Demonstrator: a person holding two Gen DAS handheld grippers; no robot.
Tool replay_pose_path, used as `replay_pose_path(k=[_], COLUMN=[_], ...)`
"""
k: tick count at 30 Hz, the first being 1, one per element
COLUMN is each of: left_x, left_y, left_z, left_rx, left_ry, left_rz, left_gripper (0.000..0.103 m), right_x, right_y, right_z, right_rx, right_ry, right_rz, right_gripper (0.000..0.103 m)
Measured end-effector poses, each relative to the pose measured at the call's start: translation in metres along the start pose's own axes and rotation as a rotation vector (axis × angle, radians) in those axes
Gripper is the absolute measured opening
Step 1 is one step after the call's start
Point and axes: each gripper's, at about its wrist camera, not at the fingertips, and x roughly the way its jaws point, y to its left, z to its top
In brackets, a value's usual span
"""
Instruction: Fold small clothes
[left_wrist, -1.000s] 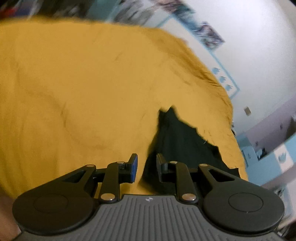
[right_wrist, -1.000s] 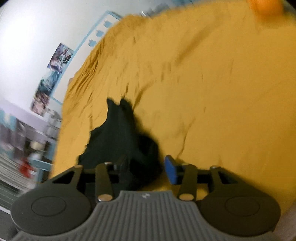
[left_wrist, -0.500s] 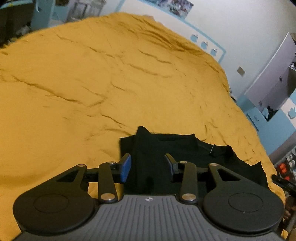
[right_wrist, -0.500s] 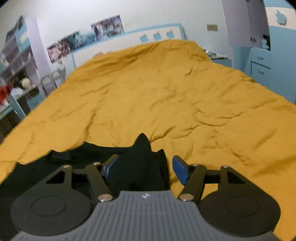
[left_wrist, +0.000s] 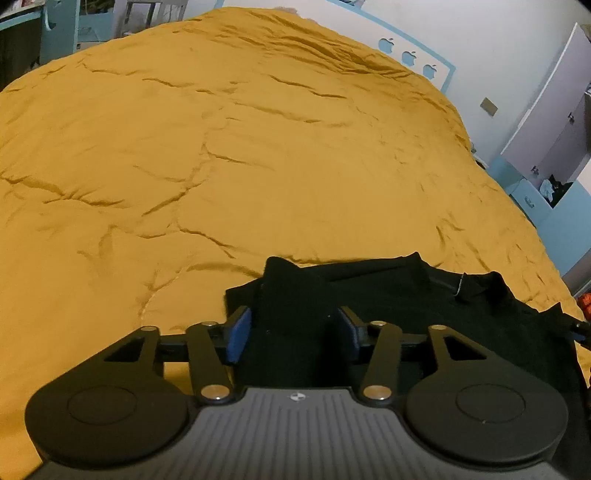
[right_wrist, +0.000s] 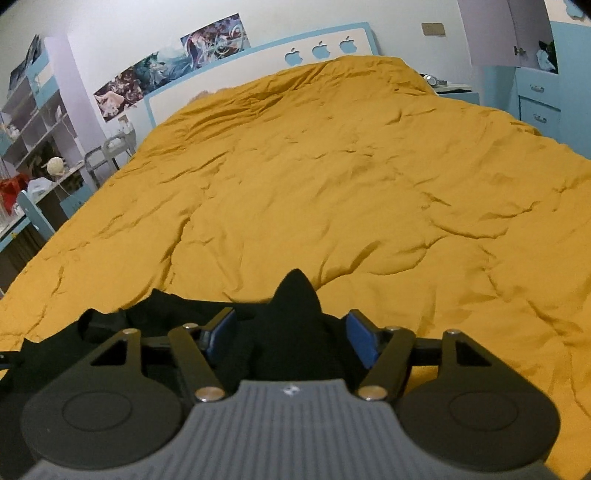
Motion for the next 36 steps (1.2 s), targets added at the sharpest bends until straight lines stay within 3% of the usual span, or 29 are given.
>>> replay_pose_path(k=[3, 5, 6, 9, 12, 15, 16, 17, 20, 22, 24, 26, 28, 31, 36], left_x=[0.003, 0.001, -0.001, -0.02, -0.046, -0.035, -0.024, -0.013, 0.009, 0.008, 0.002, -0.013, -0.032, -0.073, -0.117], left_y=[-0.004, -0.01, -0.014, -0.029, -0.024, -0.003, 0.003, 0.008, 0.012, 0.014, 0.017, 0.017, 0.014, 0.003, -0.022], left_z=[0.0, -0.003, -0.004, -0.009, -0.009, -0.008, -0.009, -0.01, -0.013, -0.012, -0.009, -0.008, -0.005, -0.02, -0.061], left_rx=[0.037, 0.079, 0.089, 0.132, 0.051, -0.051, -0.078, -0.085, -0.078, -0.095, -0.119, -0.134, -0.131, -0.119, -0.121], left_ry=[-0.008, -0.02, -0.024, -0.129, -0.259, -0.221, -0.179, -0.136, -0.06, -0.061, -0.051, -0.06, -0.087, -0.131, -0.147], left_rz=[-0.003, 0.006, 0.003, 0.028, 0.006, 0.036, 0.054, 0.065, 0.069, 0.068, 0.049, 0.043, 0.021, -0.041, -0.141], left_gripper=[0.061, 0.024, 0.016, 0.015, 0.014, 0.014, 0.014, 0.014, 0.022, 0.032, 0.034, 0.035, 0.035, 0.039, 0.051], right_x=[0.002, 0.004, 0.005, 0.002, -0.012, -0.013, -0.008, -0.001, 0.018, 0.021, 0.021, 0.018, 0.01, -0.011, -0.016], right_y=[0.003, 0.007, 0.009, 0.009, 0.009, 0.011, 0.011, 0.009, -0.009, -0.017, -0.021, -0.022, -0.021, -0.019, -0.004], right_z=[-0.001, -0.001, -0.002, -0.003, -0.001, -0.002, -0.003, -0.004, -0.007, -0.009, -0.01, -0.01, -0.009, -0.008, -0.007], right_rx=[-0.019, -0.038, -0.051, -0.045, -0.01, -0.006, -0.015, -0.014, 0.09, 0.125, 0.143, 0.146, 0.145, 0.127, -0.021], right_ry=[0.003, 0.01, 0.01, -0.012, -0.086, -0.104, -0.095, -0.077, -0.027, -0.019, -0.021, -0.028, -0.029, -0.041, -0.057], right_rz=[0.01, 0.004, -0.018, -0.04, -0.03, -0.048, -0.073, -0.098, -0.121, -0.128, -0.131, -0.127, -0.125, -0.052, -0.034], right_gripper=[0.061, 0.041, 0.022, 0.017, 0.015, 0.013, 0.0, 0.0, 0.001, 0.001, 0.003, 0.014, 0.047, 0.05, 0.055])
